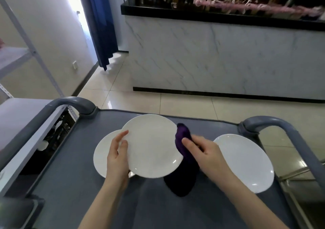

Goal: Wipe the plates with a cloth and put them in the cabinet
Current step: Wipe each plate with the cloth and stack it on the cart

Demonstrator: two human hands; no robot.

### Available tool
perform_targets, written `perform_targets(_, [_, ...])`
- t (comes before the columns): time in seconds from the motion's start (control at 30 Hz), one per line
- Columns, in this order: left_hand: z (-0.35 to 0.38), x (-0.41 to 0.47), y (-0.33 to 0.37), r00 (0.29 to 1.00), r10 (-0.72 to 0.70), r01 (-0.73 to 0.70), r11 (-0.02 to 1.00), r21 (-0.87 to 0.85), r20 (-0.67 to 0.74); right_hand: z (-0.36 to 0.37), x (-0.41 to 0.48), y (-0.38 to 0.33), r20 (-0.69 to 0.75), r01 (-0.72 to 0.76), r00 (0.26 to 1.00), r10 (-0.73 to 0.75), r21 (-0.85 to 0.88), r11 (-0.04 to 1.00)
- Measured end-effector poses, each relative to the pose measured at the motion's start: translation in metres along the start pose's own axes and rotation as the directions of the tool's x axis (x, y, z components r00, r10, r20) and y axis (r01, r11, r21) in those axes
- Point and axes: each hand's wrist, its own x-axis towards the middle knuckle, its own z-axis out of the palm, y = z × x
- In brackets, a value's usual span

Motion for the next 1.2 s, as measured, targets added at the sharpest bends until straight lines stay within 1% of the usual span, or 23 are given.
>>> perform_targets(0.03, [0.004,-0.001,0.0,1.0,-0.012,0.011,0.999,-0.033,-0.012,0.007,-0.011,0.005,0.071,0.126,0.991,-0.116,-0.161,0.979])
perform_targets(0.07, [0.007,-0.002,0.0,1.0,-0.014,0.013,0.998,-0.062,-0.02,0.013,-0.02,0.012,0.151,0.278,0.959,-0.241,-0.314,0.908])
perform_targets(0.1, [0.008,-0.003,0.0,1.0,-0.011,0.009,0.997,-0.08,-0.027,0.019,-0.028,0.019,0.243,0.395,0.916,-0.318,-0.417,0.819])
perform_targets(0.13, [0.009,-0.004,0.0,1.0,-0.004,0.002,0.997,-0.081,-0.031,0.022,-0.034,0.024,0.322,0.452,0.887,-0.332,-0.454,0.767])
perform_targets(0.23, [0.007,-0.006,-0.004,0.999,-0.008,0.006,0.999,-0.054,-0.033,0.035,-0.041,0.03,0.477,0.462,0.844,-0.245,-0.414,0.785])
perform_targets(0.33, [0.005,-0.01,-0.005,1.0,0.025,-0.025,1.0,-0.008,0.006,0.057,-0.031,0.027,0.597,0.503,0.787,-0.157,-0.472,0.724])
perform_targets(0.4, [0.006,-0.011,-0.002,0.997,0.054,-0.055,0.998,0.019,0.051,0.071,-0.019,0.024,0.596,0.502,0.791,-0.135,-0.508,0.7])
perform_targets(0.5, [0.008,-0.008,0.0,0.992,0.08,-0.082,0.996,0.018,0.094,0.091,0.007,0.016,0.5,0.455,0.852,-0.153,-0.565,0.688])
perform_targets(0.57, [0.009,-0.009,0.0,0.992,0.07,-0.07,0.998,-0.008,0.108,0.098,0.028,0.015,0.43,0.42,0.886,-0.171,-0.593,0.687])
perform_targets(0.73, [0.003,-0.01,-0.006,0.998,0.023,-0.021,0.998,-0.053,0.054,0.085,0.056,0.028,0.296,0.288,0.949,-0.106,-0.681,0.673])
perform_targets(0.83, [0.0,-0.009,-0.007,1.0,0.0,0.0,1.0,0.015,0.013,0.069,0.042,0.043,0.276,0.271,0.956,-0.095,-0.712,0.648])
perform_targets(0.9, [-0.004,-0.007,-0.007,1.0,-0.006,0.006,1.0,0.008,-0.004,0.059,0.026,0.053,0.303,0.283,0.949,-0.087,-0.697,0.659])
perform_targets(0.97, [-0.005,-0.007,-0.008,1.0,-0.02,0.02,0.999,-0.026,-0.008,0.054,0.005,0.057,0.359,0.309,0.93,-0.077,-0.65,0.694])
perform_targets(1.0, [-0.005,-0.006,-0.009,1.0,-0.022,0.021,0.999,-0.034,-0.009,0.053,-0.006,0.056,0.389,0.345,0.916,-0.1,-0.632,0.694])
perform_targets(1.07, [-0.003,-0.006,-0.01,1.0,-0.017,0.017,0.999,-0.027,-0.01,0.057,-0.024,0.048,0.435,0.43,0.885,-0.164,-0.632,0.645])
perform_targets(1.13, [0.002,-0.006,-0.007,1.0,-0.021,0.021,1.0,-0.015,0.005,0.068,-0.03,0.036,0.479,0.474,0.86,-0.174,-0.626,0.619])
perform_targets(1.2, [0.007,-0.006,0.0,0.998,0.027,-0.029,0.999,0.027,0.05,0.08,-0.027,0.031,0.522,0.491,0.829,-0.199,-0.511,0.705])
